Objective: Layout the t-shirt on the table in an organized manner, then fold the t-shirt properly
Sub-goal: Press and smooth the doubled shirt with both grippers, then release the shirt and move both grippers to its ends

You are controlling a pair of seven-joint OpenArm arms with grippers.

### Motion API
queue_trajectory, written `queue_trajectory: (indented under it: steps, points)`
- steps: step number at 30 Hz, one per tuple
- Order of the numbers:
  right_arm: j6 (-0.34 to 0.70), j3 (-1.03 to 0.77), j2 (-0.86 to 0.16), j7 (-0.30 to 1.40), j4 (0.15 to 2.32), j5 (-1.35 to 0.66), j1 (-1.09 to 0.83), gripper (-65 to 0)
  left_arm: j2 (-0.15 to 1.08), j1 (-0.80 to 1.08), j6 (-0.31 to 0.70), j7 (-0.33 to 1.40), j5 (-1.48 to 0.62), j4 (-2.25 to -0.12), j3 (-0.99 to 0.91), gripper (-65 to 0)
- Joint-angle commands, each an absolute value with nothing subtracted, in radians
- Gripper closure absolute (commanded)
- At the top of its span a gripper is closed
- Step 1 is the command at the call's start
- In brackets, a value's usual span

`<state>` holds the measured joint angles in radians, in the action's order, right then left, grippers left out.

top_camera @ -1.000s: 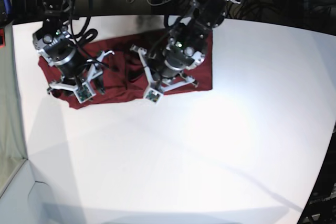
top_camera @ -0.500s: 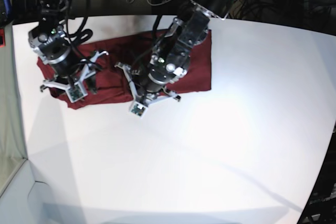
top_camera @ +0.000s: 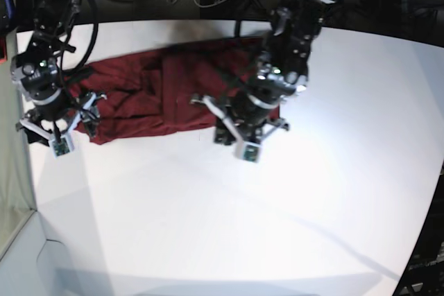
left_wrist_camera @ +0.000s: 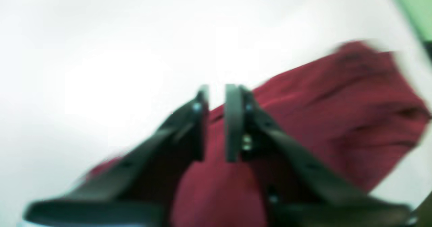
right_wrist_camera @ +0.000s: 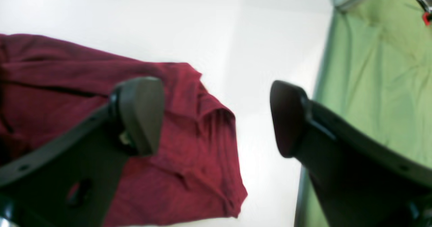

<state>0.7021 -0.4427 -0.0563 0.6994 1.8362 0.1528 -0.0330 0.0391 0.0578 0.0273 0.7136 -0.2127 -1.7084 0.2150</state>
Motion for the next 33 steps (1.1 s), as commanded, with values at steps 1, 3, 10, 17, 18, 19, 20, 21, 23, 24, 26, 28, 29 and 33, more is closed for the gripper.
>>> queue_trajectory:
  steps: [1,3,10,17,18,19,20,21,23,24,26,28,29,33]
  points:
    - [0.698,-0.450,-0.064,0.696,1.834,0.145,-0.019,-49.9,0.051,0.071,0.038,0.716,-0.254,-1.730,0.191,-16.1]
    - [0.698,-0.463,-0.064,0.700,1.793,0.145,-0.002,-49.9,0.097,0.104,0.042,0.728,-0.306,-1.724,0.139,-20.9]
    - [0.698,-0.464,-0.070,0.694,1.659,0.145,0.031,-49.9,0.173,0.153,0.042,0.734,-0.383,-1.718,0.071,-24.0]
    - [0.698,-0.549,-0.110,0.694,1.543,0.145,0.081,-49.9,0.176,0.153,0.042,0.736,-0.381,-1.716,0.073,-24.0]
    - [0.698,-0.559,-0.117,0.694,1.521,0.145,0.084,-49.9,0.176,0.153,0.042,0.734,-0.381,-1.710,0.073,-24.0]
    - [0.698,-0.562,-0.119,0.694,1.501,0.145,0.088,-49.9,0.176,0.153,0.042,0.736,-0.381,-1.699,0.073,-24.0]
    - [0.698,-0.570,-0.120,0.694,1.489,0.145,0.088,-49.9,0.176,0.150,0.042,0.736,-0.381,-1.692,0.073,-24.0]
    - [0.698,-0.578,-0.124,0.694,1.481,0.145,0.088,-49.9,0.176,0.148,0.042,0.736,-0.381,-1.682,0.073,-24.0]
    - [0.698,-0.576,-0.133,0.694,1.481,0.143,0.082,-49.9,0.176,0.148,0.042,0.731,-0.381,-1.673,0.077,-24.0]
    - [0.698,-0.576,-0.130,0.694,1.481,0.143,0.081,-49.9,0.176,0.148,0.042,0.731,-0.381,-1.669,0.079,-24.0]
    - [0.698,-0.576,-0.127,0.694,1.481,0.143,0.077,-49.9,0.176,0.148,0.042,0.730,-0.381,-1.667,0.079,-24.0]
    - [0.698,-0.576,-0.116,0.694,1.468,0.143,0.077,-49.9,0.176,0.148,0.042,0.730,-0.381,-1.667,0.079,-24.0]
    - [0.698,-0.576,-0.111,0.694,1.454,0.143,0.077,-49.9,0.176,0.147,0.042,0.730,-0.381,-1.667,0.079,-24.0]
    - [0.698,-0.576,-0.107,0.694,1.411,0.143,0.077,-49.8,0.176,0.145,0.042,0.730,-0.381,-1.667,0.074,-24.0]
